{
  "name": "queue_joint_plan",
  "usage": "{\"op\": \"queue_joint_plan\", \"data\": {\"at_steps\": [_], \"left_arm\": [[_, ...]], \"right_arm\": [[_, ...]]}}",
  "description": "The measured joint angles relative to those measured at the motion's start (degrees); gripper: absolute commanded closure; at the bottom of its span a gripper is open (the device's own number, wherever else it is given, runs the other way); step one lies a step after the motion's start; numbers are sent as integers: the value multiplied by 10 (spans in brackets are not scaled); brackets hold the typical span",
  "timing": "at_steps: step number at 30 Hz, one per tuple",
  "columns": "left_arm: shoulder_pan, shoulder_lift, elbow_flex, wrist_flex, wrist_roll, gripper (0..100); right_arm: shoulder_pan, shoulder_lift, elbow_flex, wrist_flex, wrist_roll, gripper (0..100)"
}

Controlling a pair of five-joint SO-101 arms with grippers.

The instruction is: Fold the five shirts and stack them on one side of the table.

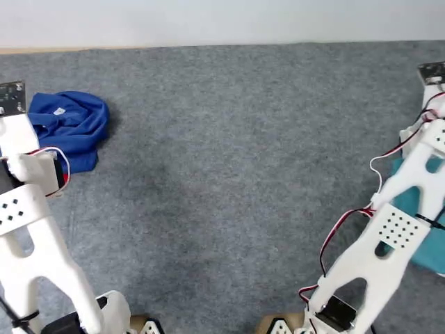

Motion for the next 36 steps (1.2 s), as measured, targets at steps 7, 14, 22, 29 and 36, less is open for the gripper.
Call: {"op": "queue_joint_plan", "data": {"at_steps": [7,14,22,29,36], "left_arm": [[0,0,0,0,0,992],[0,0,0,0,0,992],[0,0,4,-11,0,992],[0,0,4,-14,0,992],[0,0,4,-14,0,992]], "right_arm": [[-2,0,0,0,0,858],[11,0,0,1,-57,721],[18,-70,10,2,-76,865],[39,-185,179,2,-66,985],[117,-294,365,2,-29,985]]}}
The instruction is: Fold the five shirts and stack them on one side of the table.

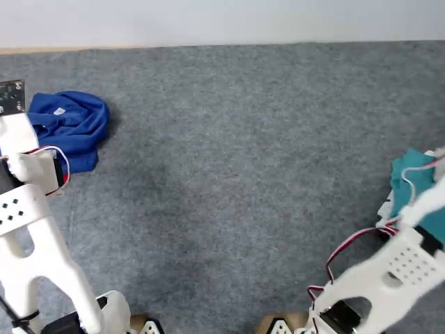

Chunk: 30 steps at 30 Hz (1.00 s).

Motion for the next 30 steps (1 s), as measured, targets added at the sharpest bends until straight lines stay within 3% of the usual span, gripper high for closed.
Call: {"op": "queue_joint_plan", "data": {"at_steps": [9,16,21,30], "left_arm": [[0,0,0,0,0,992],[0,0,0,0,0,992],[0,0,0,0,0,992],[0,0,0,0,0,991]], "right_arm": [[97,-7,17,-19,91,984],[150,83,17,-76,120,984],[154,120,15,-95,121,984],[99,31,-104,-1,121,984]]}}
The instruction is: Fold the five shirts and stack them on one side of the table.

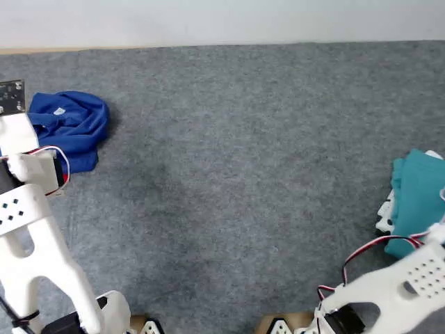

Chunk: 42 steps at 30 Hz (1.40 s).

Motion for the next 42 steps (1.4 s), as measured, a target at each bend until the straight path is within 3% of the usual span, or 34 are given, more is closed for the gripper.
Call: {"op": "queue_joint_plan", "data": {"at_steps": [3,8,14,20,23,30,38,42], "left_arm": [[0,0,0,0,-4,990],[0,0,0,-8,-72,988],[0,12,0,-57,-120,951],[0,149,-29,-87,-156,944],[0,236,-76,-90,-174,886],[0,410,-208,-90,-185,763],[24,556,-338,-90,-233,761],[38,646,-395,-111,-237,855]], "right_arm": [[-25,-46,-1,1,-9,984],[-77,-128,70,1,-32,984],[-163,-235,215,1,-121,984],[-260,-345,377,1,-168,984],[-289,-383,444,1,-185,984],[-301,-419,537,1,-200,984],[-301,-425,598,1,-200,983],[-301,-425,607,1,-200,983]]}}
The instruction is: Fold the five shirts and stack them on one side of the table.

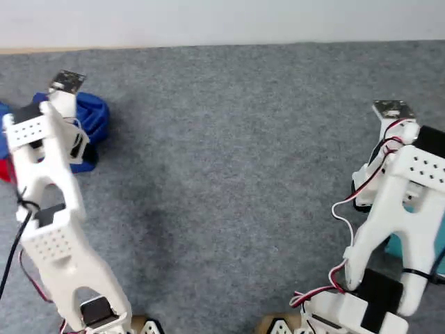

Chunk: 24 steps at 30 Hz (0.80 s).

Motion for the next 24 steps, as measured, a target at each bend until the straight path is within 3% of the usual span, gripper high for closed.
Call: {"op": "queue_joint_plan", "data": {"at_steps": [4,9,17,24], "left_arm": [[7,83,-56,-5,-2,1000],[30,127,-127,28,-2,999],[74,133,-369,187,-2,999],[146,77,-474,200,34,999]], "right_arm": [[0,0,0,0,0,983],[0,0,0,0,-25,983],[0,0,0,0,-34,983],[0,0,0,0,-34,984]]}}
